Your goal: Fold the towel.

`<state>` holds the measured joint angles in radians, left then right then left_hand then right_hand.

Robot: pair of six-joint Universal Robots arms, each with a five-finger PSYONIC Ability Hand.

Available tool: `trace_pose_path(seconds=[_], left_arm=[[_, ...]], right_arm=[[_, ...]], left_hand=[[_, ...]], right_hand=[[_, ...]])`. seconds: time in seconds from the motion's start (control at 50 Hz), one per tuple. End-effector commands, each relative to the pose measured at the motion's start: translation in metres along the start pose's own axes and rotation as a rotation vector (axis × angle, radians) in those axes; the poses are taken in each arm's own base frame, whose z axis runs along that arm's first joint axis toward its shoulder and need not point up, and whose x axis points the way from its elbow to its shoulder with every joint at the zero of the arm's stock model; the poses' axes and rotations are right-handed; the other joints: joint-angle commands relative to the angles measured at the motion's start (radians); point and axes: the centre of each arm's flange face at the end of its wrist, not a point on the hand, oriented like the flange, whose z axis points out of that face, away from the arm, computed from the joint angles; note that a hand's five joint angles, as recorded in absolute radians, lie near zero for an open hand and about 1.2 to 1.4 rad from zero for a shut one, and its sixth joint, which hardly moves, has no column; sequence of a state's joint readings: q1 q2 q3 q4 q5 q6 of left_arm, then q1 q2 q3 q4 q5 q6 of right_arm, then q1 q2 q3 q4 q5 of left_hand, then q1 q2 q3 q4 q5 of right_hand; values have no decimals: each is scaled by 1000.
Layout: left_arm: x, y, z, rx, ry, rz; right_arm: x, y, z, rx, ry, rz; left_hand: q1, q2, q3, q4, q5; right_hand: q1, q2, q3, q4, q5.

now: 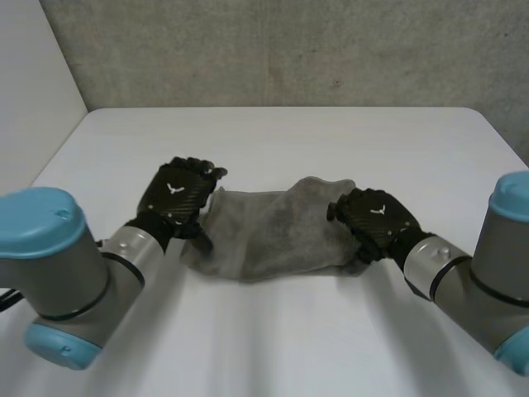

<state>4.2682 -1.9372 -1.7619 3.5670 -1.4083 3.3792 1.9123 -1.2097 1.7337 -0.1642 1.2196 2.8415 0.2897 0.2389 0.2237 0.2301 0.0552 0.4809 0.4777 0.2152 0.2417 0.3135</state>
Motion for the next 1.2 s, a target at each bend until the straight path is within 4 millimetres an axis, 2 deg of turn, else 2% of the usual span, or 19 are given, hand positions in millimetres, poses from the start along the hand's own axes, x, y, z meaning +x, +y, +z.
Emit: trace_pose_path(seconds=[0.02, 0.22, 0.28, 0.3, 0.32, 0.36, 0.4, 0.46, 0.54, 0.58, 0.74, 0.86, 0.98, 1.06, 1.08, 1.12, 1.14, 1.18, 1.2], left_arm=[[9, 19, 10, -52, -39, 1], [7, 35, 25, -78, -56, 0], [4, 34, 27, -71, -74, -1], [4, 34, 27, -71, -74, -1], [3, 34, 27, -71, -77, -1], [3, 34, 27, -68, -81, -1], [2, 34, 27, -67, -81, -2], [2, 32, 28, -60, -84, -1], [3, 28, 29, -40, -85, 1], [3, 27, 29, -35, -84, 2], [5, 23, 29, -24, -84, 4], [7, 23, 28, -25, -77, 5], [5, 25, 27, -33, -83, 3], [4, 26, 27, -35, -86, 1], [4, 26, 27, -37, -87, 1], [4, 26, 27, -37, -87, 1], [3, 26, 27, -36, -89, 1], [3, 25, 27, -34, -89, 1], [2, 24, 27, -30, -92, 1]], right_arm=[[-3, 16, 9, 36, 6, -10], [-2, 32, 21, 6, -2, -3], [-1, 33, 23, 3, 0, -1], [0, 34, 23, 2, 4, 1], [0, 34, 23, 2, 4, 1], [6, 32, 22, 16, 24, 1], [11, 30, 21, 30, 40, -1], [23, 20, 15, 66, 80, -7], [37, 18, 8, 70, 126, 1], [50, 21, 1, 56, 164, 14], [72, 41, -18, -7, 217, 40], [93, 43, -27, -5, 249, 30], [98, 29, -31, 8, 238, 4], [96, 6, -34, 61, 225, -26], [95, 6, -34, 62, 225, -26], [75, -18, -31, 135, 171, -95], [75, -18, -31, 135, 170, -95], [47, -37, -26, 194, 98, -148], [47, -38, -26, 194, 98, -148]], left_hand=[[-70, -20, -49, -56, -10], [-62, -11, -49, -56, -2], [-62, -11, -49, -56, -2], [-62, -11, -49, -56, -2], [-62, -11, -49, -56, -2], [-64, -14, -49, -56, -4], [-62, -11, -49, -56, -2], [-62, -11, -49, -56, -2], [-64, -14, -49, -56, -4], [-64, -14, -49, -56, -4], [-64, -14, -49, -56, -4], [-64, -14, -49, -56, -4], [-64, -14, -49, -56, -4], [-64, -14, -49, -56, -4], [-64, -14, -49, -56, -4], [-64, -14, -49, -56, -4], [-64, -14, -49, -56, -4], [-64, -14, -49, -56, -4], [-64, -14, -49, -56, -4]], right_hand=[[194, 197, -41, -67, 187], [347, 350, -41, -67, 340], [497, 500, -41, -67, 489], [642, 645, -41, -67, 635], [643, 647, -41, -67, 636], [877, 880, -41, -67, 870], [915, 918, -41, -67, 908], [915, 919, -41, -67, 908], [915, 919, -41, -67, 908], [915, 919, -41, -67, 908], [915, 919, -41, -67, 908], [915, 919, -41, -67, 908], [915, 919, -41, -67, 908], [915, 919, -41, -67, 908], [915, 919, -41, -67, 908], [915, 919, -41, -67, 908], [915, 919, -41, -67, 908], [915, 919, -41, -67, 908], [915, 919, -41, -67, 908]])
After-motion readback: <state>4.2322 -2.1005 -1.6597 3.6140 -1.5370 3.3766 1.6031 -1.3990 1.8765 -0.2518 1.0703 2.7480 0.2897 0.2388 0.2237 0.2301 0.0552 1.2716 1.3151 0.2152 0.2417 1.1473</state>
